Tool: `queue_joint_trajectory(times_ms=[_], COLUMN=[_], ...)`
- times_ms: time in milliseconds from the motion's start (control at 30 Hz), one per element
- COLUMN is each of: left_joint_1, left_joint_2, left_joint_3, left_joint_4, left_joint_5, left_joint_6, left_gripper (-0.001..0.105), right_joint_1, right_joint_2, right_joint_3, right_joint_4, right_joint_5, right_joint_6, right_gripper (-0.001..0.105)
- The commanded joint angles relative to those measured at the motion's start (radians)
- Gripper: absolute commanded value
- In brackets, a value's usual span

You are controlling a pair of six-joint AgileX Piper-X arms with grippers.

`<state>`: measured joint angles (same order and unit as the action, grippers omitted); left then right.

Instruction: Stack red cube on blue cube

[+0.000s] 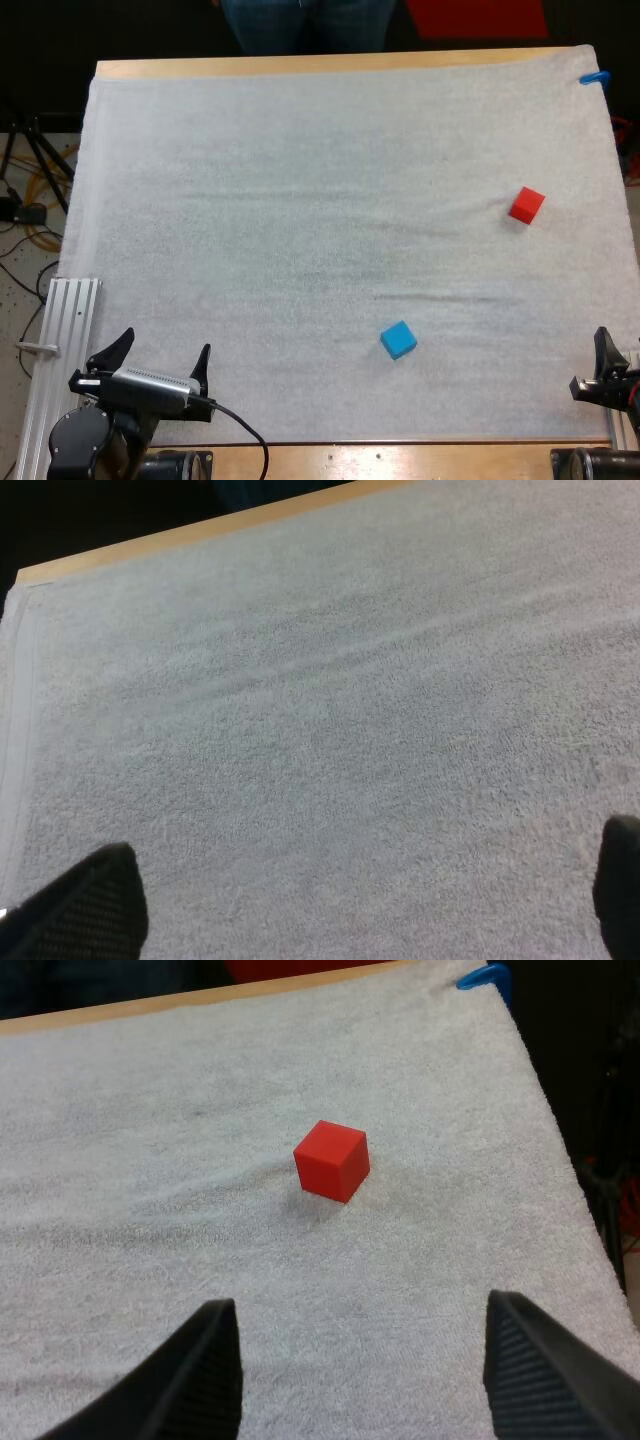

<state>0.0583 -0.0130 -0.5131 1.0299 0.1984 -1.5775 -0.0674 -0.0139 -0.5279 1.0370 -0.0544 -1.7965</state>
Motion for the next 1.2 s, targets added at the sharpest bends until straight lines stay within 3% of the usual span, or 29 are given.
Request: queue_joint_trajectory(times_ms=[0, 600, 700, 833, 1167], left_joint_1=[-0.005, -0.015, -0.065, -0.148, -0.323], left_joint_2=[-0.137, -0.114, -0.088, -0.033, 0.179], left_joint_3=[-0.002, -0.002, -0.009, -0.036, -0.182], left_joint_4=[-0.012, -0.023, -0.027, -0.025, -0.025], left_joint_5=[-0.004, -0.001, -0.001, -0.001, 0.031], left_joint_6=[-0.011, -0.013, -0.011, -0.011, -0.011], left_gripper=[0.087, 0.087, 0.087, 0.087, 0.087], right_joint_1=[0.001, 0.001, 0.001, 0.001, 0.001], right_joint_2=[-0.037, -0.037, -0.034, -0.028, 0.097], right_joint_3=[-0.001, -0.001, -0.007, -0.021, -0.118], right_joint_4=[-0.002, -0.002, -0.004, -0.007, -0.004], right_joint_5=[-0.002, -0.002, -0.002, -0.002, -0.002], right_joint_6=[-0.002, -0.018, -0.045, -0.063, -0.063], right_gripper=[0.052, 0.053, 0.054, 0.07, 0.071])
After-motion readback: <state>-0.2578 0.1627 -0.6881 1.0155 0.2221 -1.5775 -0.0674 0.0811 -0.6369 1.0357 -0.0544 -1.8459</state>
